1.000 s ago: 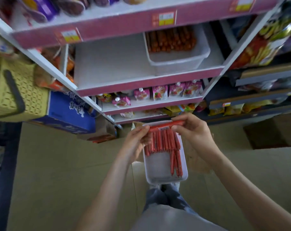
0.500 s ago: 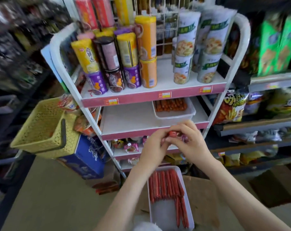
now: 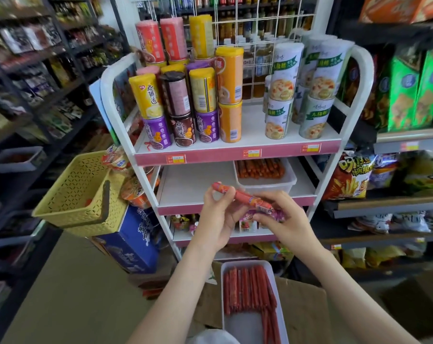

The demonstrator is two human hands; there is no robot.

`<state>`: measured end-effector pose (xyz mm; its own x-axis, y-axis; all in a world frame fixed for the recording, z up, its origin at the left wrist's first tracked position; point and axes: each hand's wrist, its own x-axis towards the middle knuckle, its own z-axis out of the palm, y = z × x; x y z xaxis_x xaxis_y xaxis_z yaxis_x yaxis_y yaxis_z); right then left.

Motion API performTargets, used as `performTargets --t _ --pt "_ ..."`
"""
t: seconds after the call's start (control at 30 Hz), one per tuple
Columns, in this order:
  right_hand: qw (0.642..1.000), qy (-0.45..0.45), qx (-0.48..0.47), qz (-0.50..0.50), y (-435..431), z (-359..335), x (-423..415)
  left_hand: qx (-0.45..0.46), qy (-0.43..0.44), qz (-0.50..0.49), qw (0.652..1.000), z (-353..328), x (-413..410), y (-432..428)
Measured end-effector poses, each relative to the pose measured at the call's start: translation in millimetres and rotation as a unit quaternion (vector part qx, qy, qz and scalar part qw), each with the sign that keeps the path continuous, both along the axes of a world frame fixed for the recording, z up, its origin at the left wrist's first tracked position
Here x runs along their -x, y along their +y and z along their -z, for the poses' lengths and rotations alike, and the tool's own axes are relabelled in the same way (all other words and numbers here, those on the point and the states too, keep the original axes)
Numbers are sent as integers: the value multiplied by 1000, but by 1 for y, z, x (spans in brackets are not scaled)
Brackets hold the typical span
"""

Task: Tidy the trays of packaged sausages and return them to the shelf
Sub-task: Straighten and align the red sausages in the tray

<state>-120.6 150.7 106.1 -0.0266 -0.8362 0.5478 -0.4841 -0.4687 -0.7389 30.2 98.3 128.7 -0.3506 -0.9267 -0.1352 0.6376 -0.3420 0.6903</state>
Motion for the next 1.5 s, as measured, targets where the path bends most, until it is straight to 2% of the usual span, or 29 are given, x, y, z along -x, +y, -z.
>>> performTargets --t 0.1,0.17,0.2,0.23,0.3,0.37,0.4,0.43,0.53,0.63,0.73,0.8,0.93,1.07,1.13,1.2,1.33,1.4,1.5 --pt "998 41 51 9 -4 -2 -7 -11 -33 78 996 4 0 4" --pt "994 59 74 50 -6 0 -9 -4 -124 103 987 8 1 5" --pt "993 58 78 68 -7 1 -9 17 -203 92 975 11 1 6" --pt "993 52 74 77 -8 3 -8 62 -293 69 952 14 -1 7" --pt "994 39 63 76 -7 2 -7 227 -421 15 878 20 -3 9" --pt "995 39 69 67 -6 -1 -8 379 -486 0 787 27 -1 13" --pt "994 48 74 63 -6 -3 -9 417 -498 -9 760 29 2 15" --pt "993 65 81 59 -6 -3 -11 427 -498 -18 754 32 4 17" --pt "989 103 97 49 -5 -4 -16 409 -483 -45 773 34 7 20" --pt "992 87 86 29 -4 -1 -15 411 -488 -50 768 37 5 18" --pt "999 42 -10 21 -4 4 -10 405 -521 -19 751 44 4 16" --pt "995 33 -89 37 -6 13 -3 359 -563 33 744 55 2 14" --pt "973 36 -205 100 -3 52 14 240 -691 169 660 102 -9 4" --pt "931 28 -341 128 14 111 29 176 -724 257 615 153 -18 3" --pt "902 21 -412 129 22 148 33 156 -748 285 579 185 -14 4" --pt "874 21 -472 114 31 194 36 115 -756 266 587 232 -12 6" --pt "824 142 -543 76 50 300 34 71 -777 274 562 338 -8 8" --pt "791 191 -576 72 60 349 28 82 -792 271 541 373 -1 7" --pt "773 239 -583 79 75 413 12 131 -814 263 502 414 13 0"
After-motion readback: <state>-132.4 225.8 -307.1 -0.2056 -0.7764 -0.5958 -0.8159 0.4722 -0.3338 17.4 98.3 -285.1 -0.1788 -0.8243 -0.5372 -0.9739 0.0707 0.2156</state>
